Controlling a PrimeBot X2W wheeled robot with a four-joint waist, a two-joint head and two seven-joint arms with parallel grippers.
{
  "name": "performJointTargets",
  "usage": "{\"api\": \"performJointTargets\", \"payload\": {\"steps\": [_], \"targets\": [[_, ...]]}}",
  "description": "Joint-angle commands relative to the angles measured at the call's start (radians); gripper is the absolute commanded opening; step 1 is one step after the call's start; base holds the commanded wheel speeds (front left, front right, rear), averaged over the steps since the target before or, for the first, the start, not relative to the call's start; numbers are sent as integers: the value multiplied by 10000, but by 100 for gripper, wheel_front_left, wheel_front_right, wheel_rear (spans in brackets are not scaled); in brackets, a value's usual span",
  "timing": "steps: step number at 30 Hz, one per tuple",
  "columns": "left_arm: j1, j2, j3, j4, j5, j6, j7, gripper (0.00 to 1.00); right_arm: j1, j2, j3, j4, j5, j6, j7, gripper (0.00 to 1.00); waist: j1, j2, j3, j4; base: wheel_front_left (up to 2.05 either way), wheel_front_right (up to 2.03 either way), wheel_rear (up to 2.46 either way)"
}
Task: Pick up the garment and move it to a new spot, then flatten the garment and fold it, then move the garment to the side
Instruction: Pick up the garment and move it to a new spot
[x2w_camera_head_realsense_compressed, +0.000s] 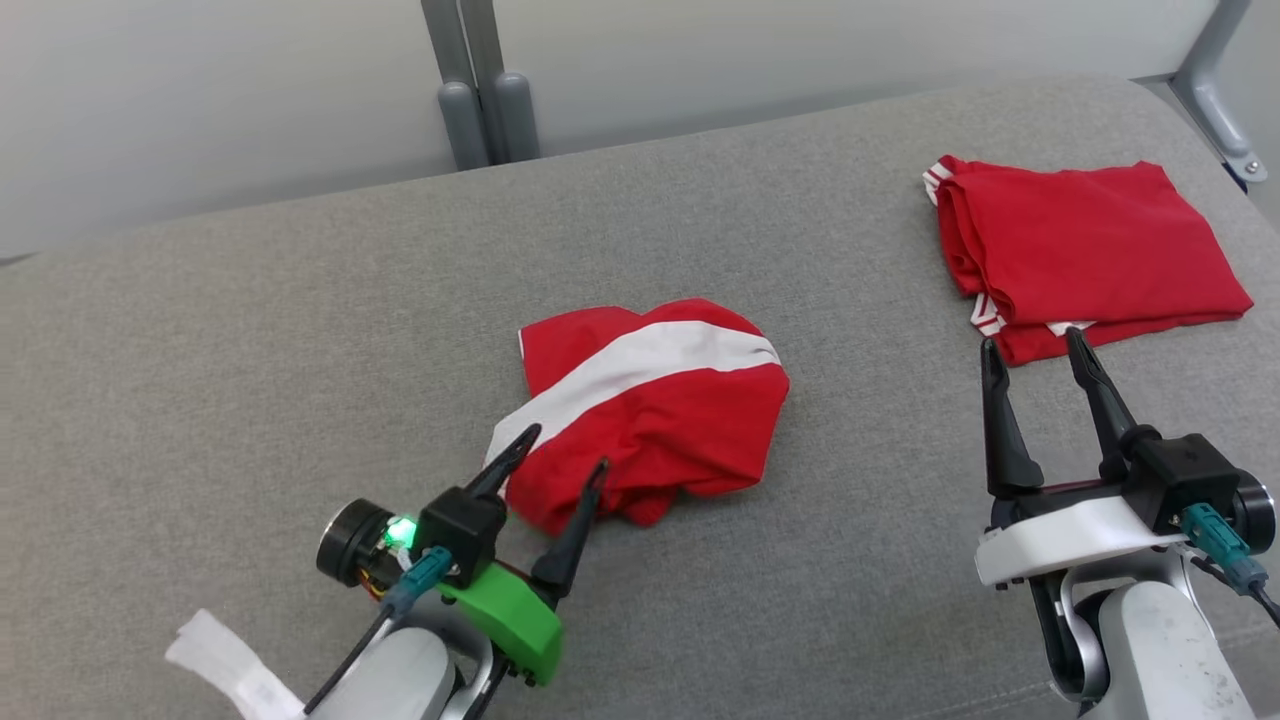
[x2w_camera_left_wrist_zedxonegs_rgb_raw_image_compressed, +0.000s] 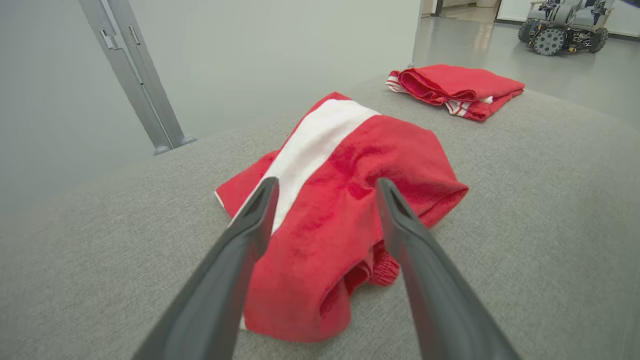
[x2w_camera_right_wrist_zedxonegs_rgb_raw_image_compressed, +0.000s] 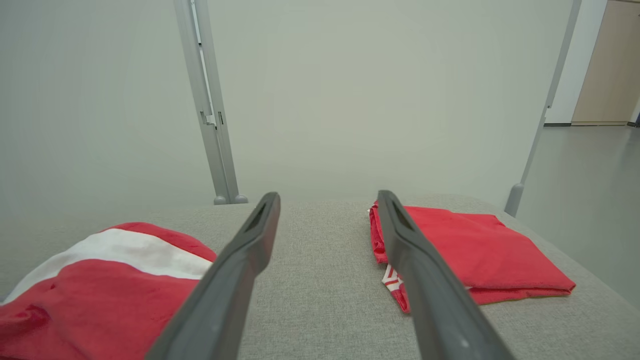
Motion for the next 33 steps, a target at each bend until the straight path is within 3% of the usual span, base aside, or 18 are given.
{"api": "performJointTargets", "payload": {"steps": [1, 12, 17, 33], "targets": [[345, -10, 277, -162, -135, 128, -26, 100, 185, -13, -31, 40, 82, -4, 14, 100, 1, -1, -321, 270, 0, 0, 0], [2306, -138, 2397, -1386, -294, 1083, -27, 100, 800, -13, 139, 329, 528, -4, -37, 100, 1, -1, -901, 904, 0, 0, 0], [3054, -397, 3117, -1768, -296, 1307, -27, 100, 1084, -14, 375, 441, 792, -4, -89, 100, 1, -1, -1021, 1152, 0, 0, 0], [3992, -1132, 4589, -2127, 64, 882, -27, 100, 1379, -16, 677, 678, 1276, -3, -93, 100, 1, -1, -1120, 1344, 0, 0, 0]]}}
